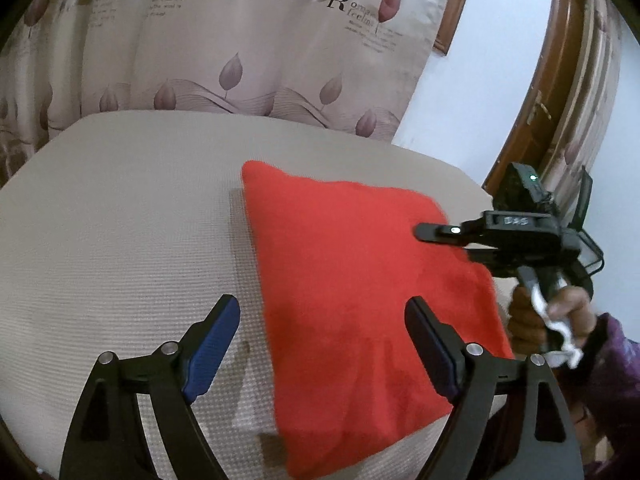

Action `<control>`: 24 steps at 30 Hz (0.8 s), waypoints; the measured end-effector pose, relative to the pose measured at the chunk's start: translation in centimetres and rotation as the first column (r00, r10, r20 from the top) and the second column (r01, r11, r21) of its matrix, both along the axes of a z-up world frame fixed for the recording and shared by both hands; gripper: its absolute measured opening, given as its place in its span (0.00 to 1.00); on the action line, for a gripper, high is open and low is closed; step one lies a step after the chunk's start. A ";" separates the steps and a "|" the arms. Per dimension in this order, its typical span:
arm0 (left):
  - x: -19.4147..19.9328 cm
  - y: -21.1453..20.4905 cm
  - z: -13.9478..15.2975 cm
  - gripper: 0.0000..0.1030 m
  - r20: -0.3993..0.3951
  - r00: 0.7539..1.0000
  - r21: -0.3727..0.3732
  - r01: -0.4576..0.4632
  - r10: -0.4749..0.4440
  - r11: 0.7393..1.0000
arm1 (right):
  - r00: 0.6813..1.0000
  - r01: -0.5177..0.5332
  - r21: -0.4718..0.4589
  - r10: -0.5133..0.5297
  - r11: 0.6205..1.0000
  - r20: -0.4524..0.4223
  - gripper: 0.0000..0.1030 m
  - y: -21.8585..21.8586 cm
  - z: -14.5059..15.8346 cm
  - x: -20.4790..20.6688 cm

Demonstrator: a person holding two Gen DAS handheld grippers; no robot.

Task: Fold small clothes

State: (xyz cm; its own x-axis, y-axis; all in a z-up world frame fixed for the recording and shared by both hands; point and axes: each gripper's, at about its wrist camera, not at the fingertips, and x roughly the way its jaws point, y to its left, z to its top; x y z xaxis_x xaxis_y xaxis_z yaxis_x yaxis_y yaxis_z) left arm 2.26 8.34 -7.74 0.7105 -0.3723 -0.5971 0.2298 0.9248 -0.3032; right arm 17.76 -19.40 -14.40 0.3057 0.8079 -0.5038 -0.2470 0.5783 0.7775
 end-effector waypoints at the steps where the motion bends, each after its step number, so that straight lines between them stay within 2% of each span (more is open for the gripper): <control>1: 0.1 -0.1 0.1 0.82 0.003 1.000 -0.001 0.001 -0.001 1.000 | 0.999 -0.005 -0.023 0.006 1.000 0.035 0.25 0.0 0.3 0.1; 4: 0.3 -0.4 0.1 0.82 0.008 1.000 0.005 0.002 -0.002 1.000 | 0.987 0.020 -0.155 0.005 0.988 0.159 0.24 0.4 1.1 0.5; 6: 0.4 -0.7 0.0 0.82 0.002 1.000 0.006 0.010 -0.010 1.000 | 0.987 0.012 -0.148 0.012 0.989 0.159 0.27 0.3 1.0 0.8; 8: 0.6 -0.8 0.1 0.82 0.005 1.000 0.008 0.010 -0.011 1.000 | 0.992 -0.003 -0.124 0.018 0.992 0.124 0.37 0.0 0.6 1.0; 9: 0.5 -0.8 0.2 0.82 0.011 1.000 0.008 0.009 -0.009 1.000 | 0.995 0.009 -0.109 0.002 0.994 0.097 0.47 -0.5 0.2 0.9; 12: 0.5 -1.0 0.8 0.82 0.033 0.999 0.033 -0.004 0.003 0.999 | 0.988 0.107 -0.070 -0.098 0.992 0.118 0.48 -2.9 0.7 -1.0; 14: 0.3 -1.4 1.3 0.86 0.058 0.998 0.063 -0.020 0.017 0.998 | 0.970 0.158 -0.065 -0.143 0.985 0.196 0.48 -3.8 2.5 -3.4; 16: -0.1 -2.0 1.9 0.92 0.097 0.994 0.111 -0.055 0.044 0.992 | 0.944 0.156 -0.124 -0.111 0.980 0.310 0.48 -2.9 5.3 -6.7; 18: -0.5 -2.8 2.6 0.93 0.143 0.987 0.167 -0.094 0.070 0.981 | 0.903 0.209 -0.240 -0.092 0.948 0.421 0.48 -1.2 7.4 -10.2; 20: -1.0 -3.5 3.3 0.95 0.188 0.979 0.197 -0.113 0.075 0.974 | 0.836 0.333 -0.364 -0.093 0.870 0.541 0.60 0.5 8.6 -14.1; 21: -1.2 -3.8 3.6 0.96 0.210 0.974 0.210 -0.131 0.086 0.969 | 0.809 0.374 -0.388 -0.092 0.842 0.580 0.73 1.1 8.8 -15.6; 22: -1.4 -3.9 3.9 0.98 0.225 0.969 0.220 -0.153 0.103 0.963 | 0.796 0.394 -0.398 -0.092 0.829 0.598 0.79 1.4 8.9 -16.5; 24: -1.8 -4.0 4.6 0.99 0.255 0.958 0.225 -0.192 0.132 0.955 | 0.779 0.421 -0.396 -0.102 0.816 0.619 0.79 1.8 9.0 -17.8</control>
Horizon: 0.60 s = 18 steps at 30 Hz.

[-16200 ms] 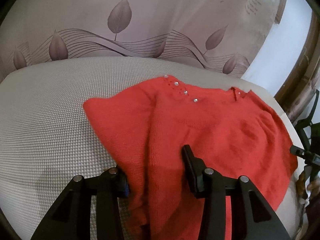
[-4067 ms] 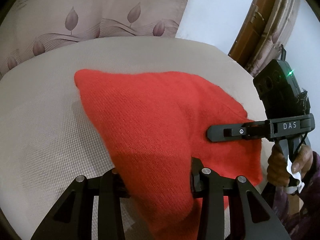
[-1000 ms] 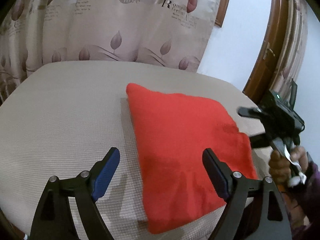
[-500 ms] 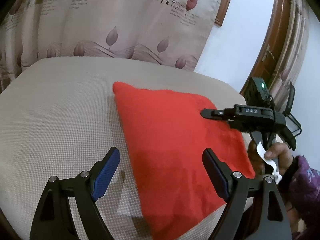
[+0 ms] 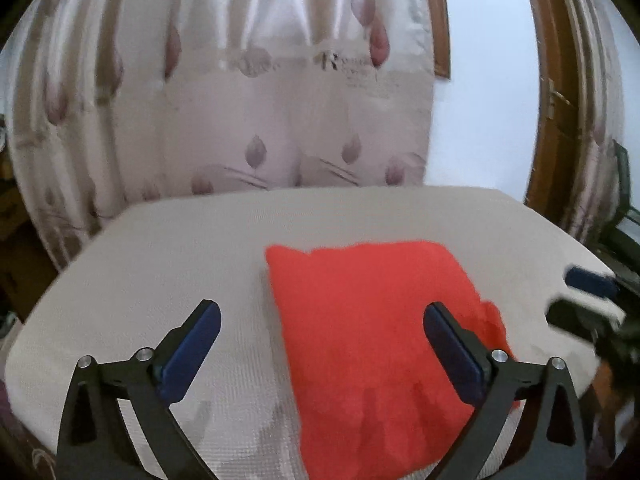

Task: Fold small clothes

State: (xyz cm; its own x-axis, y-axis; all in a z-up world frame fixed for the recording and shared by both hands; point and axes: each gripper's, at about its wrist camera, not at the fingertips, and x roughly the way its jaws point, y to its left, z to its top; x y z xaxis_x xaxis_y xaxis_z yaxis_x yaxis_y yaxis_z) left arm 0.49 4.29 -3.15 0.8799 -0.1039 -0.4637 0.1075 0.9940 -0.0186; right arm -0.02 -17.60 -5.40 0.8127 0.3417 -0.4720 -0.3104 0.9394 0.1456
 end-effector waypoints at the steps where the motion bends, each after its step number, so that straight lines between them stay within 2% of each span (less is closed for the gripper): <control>1: -0.1 0.1 0.3 1.00 0.009 1.000 -0.004 -0.015 0.015 1.000 | 1.000 0.011 -0.004 -0.010 1.000 0.012 0.80 0.3 0.1 -0.3; 3: -0.2 0.3 0.9 1.00 0.017 0.999 -0.016 -0.038 0.038 0.999 | 0.999 0.023 -0.024 -0.022 0.999 0.039 0.83 0.6 0.5 -0.9; 7: -0.4 1.0 1.6 1.00 0.044 0.990 -0.011 -0.133 0.133 0.991 | 0.999 0.022 -0.022 -0.022 1.000 0.039 0.86 0.5 0.8 -1.0; 11: -0.5 1.4 2.0 1.00 0.045 0.992 -0.032 -0.119 0.121 0.992 | 1.000 0.011 -0.023 -0.011 1.000 0.022 0.88 0.5 0.7 -1.6; 15: -0.5 1.2 1.8 1.00 0.050 0.992 -0.008 -0.118 0.118 0.993 | 1.000 -0.006 -0.025 0.006 1.000 0.008 0.89 0.9 0.8 -1.6; 18: -0.6 1.1 1.8 1.00 0.049 0.993 -0.017 -0.110 0.110 0.994 | 1.000 -0.019 -0.027 0.019 0.999 0.004 0.90 1.2 0.8 -1.6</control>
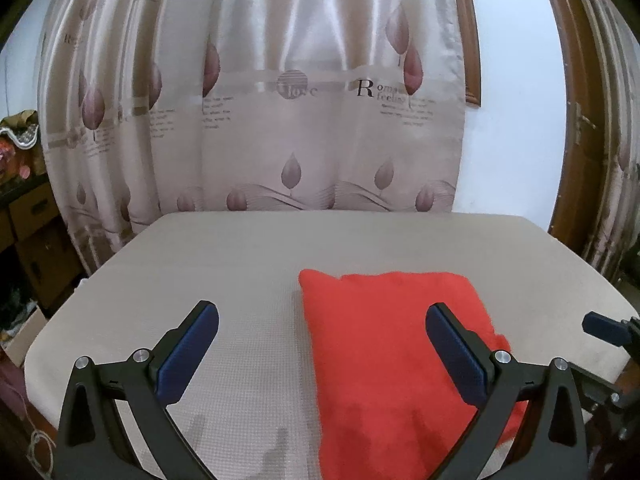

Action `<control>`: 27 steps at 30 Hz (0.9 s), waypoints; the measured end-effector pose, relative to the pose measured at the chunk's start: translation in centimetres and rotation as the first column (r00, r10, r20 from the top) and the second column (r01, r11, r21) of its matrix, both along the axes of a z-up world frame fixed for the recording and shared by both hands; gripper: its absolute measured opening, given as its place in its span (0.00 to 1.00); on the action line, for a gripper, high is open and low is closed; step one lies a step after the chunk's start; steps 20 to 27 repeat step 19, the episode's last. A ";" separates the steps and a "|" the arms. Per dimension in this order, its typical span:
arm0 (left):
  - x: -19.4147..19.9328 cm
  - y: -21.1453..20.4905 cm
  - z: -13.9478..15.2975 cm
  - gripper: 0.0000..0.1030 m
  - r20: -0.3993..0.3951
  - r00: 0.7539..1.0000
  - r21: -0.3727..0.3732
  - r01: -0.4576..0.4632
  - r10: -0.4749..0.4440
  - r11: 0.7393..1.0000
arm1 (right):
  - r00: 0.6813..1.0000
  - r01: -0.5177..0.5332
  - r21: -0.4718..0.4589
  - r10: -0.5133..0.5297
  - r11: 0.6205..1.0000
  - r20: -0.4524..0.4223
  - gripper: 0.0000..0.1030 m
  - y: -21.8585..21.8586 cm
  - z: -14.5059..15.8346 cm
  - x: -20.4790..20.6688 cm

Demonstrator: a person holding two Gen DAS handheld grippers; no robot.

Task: Fold small clothes

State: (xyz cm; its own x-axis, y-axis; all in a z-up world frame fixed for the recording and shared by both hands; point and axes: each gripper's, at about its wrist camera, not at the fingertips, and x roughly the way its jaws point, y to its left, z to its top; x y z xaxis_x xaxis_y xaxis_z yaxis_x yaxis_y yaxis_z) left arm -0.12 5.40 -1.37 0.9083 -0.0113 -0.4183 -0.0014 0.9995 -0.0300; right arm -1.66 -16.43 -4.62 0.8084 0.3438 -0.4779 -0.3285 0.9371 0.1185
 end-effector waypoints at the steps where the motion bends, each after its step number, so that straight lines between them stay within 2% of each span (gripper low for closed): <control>1: 0.0 0.0 0.0 1.00 0.000 1.000 -0.004 0.002 -0.002 1.000 | 1.000 -0.002 -0.002 0.002 1.000 -0.001 0.90 0.1 0.0 0.0; 5: 0.3 0.2 -0.2 1.00 -0.014 1.000 -0.021 0.004 -0.004 1.000 | 1.000 -0.008 -0.003 0.008 1.000 -0.009 0.91 0.2 -0.2 0.0; 9: 0.5 0.2 -0.8 1.00 -0.029 0.998 -0.008 -0.055 0.055 0.998 | 1.000 -0.007 0.001 0.007 1.000 -0.018 0.91 0.1 -0.3 0.0; 27: 0.7 0.1 -1.5 1.00 -0.048 0.997 0.011 -0.064 0.065 0.998 | 1.000 0.004 -0.002 -0.004 1.000 -0.005 0.94 -0.1 -0.2 0.0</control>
